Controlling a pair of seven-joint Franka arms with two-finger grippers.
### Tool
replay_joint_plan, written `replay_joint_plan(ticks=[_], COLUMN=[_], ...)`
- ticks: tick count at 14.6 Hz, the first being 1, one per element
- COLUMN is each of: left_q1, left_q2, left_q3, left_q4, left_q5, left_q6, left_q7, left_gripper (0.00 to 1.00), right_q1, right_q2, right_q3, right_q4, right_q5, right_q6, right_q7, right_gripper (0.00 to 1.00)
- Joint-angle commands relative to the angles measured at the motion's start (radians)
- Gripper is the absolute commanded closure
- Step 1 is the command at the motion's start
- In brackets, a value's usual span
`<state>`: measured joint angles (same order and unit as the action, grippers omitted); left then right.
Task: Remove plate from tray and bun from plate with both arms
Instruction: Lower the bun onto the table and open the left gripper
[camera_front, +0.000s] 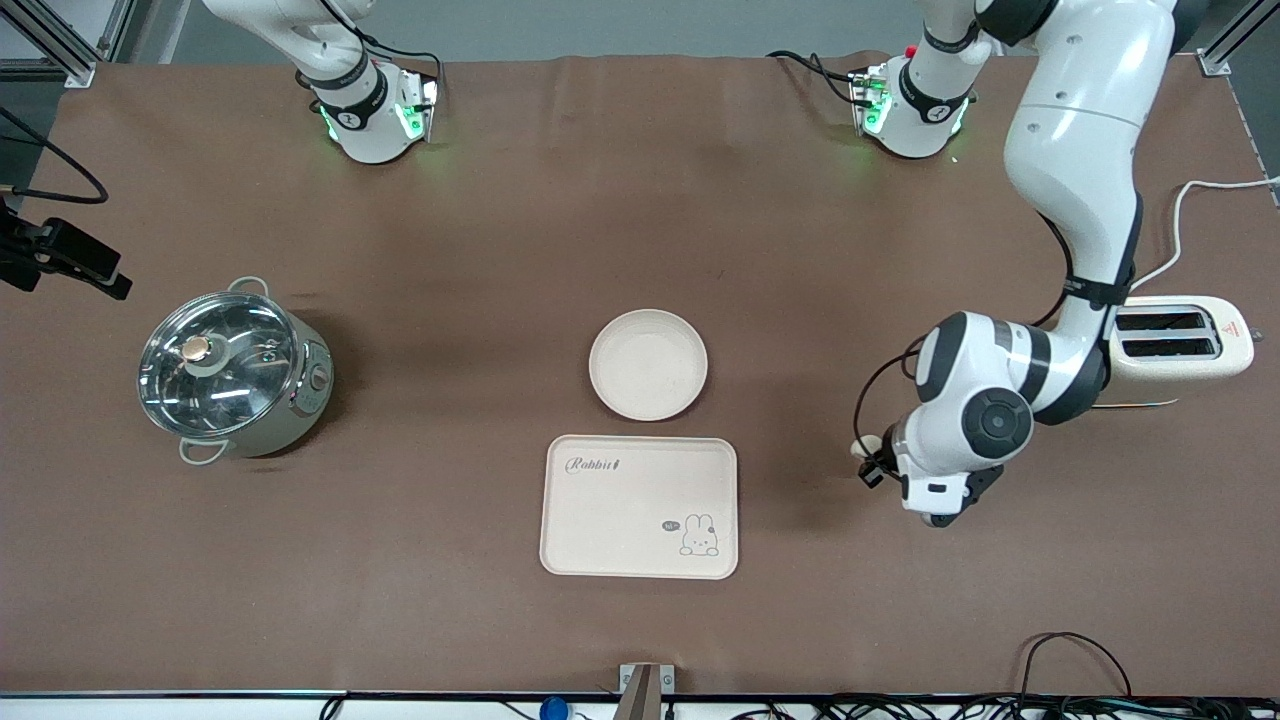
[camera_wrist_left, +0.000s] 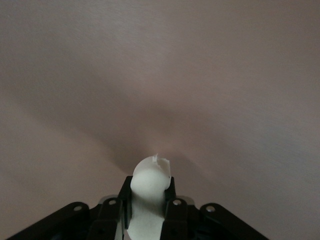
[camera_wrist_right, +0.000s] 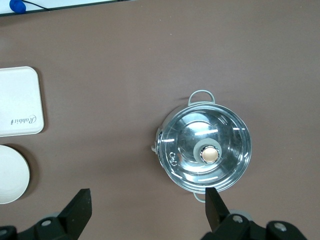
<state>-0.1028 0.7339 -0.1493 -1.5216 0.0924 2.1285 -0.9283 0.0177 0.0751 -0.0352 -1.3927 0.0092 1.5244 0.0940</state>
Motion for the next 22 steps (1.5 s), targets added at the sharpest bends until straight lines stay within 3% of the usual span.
replay_joint_plan(ticks=[1,5,8,14,22], left_q1=[0.063,0.074,0.071,0.072,0.155], left_q2=[0.005,-0.001,-0.028,-0.296,-0.585], left_q3=[-0.012,-0.013,-0.019,-0.022,-0.018], left_q4=[-0.035,-0.04,-0.034,-0.029,0.02], left_q5=[0.021,0.02,0.01,0.016,0.012], left_q6=[0.002,0.001,-0.001,-0.152,-0.422], left_q7=[0.106,0.124,0.109,0.155,0.687], left_gripper=[0.62,0.0,0.0,0.0,0.0], right_q1=[-0.019,-0.019,-0.018,-0.012,0.002], right_q2=[-0.034,-0.034,-0.034,-0.032,-0.032], right_q3=[0.018,0.018,0.018,0.018,0.018], right_q4=[-0.04,-0.04,-0.04,-0.042,-0.042], right_q5=[0.012,0.012,0.012,0.012,0.012], right_q6=[0.02,0.019,0.019,0.029,0.028], right_q7=[0.0,0.0,0.0,0.0,0.0], right_gripper=[0.0,0.0,0.0,0.0,0.0])
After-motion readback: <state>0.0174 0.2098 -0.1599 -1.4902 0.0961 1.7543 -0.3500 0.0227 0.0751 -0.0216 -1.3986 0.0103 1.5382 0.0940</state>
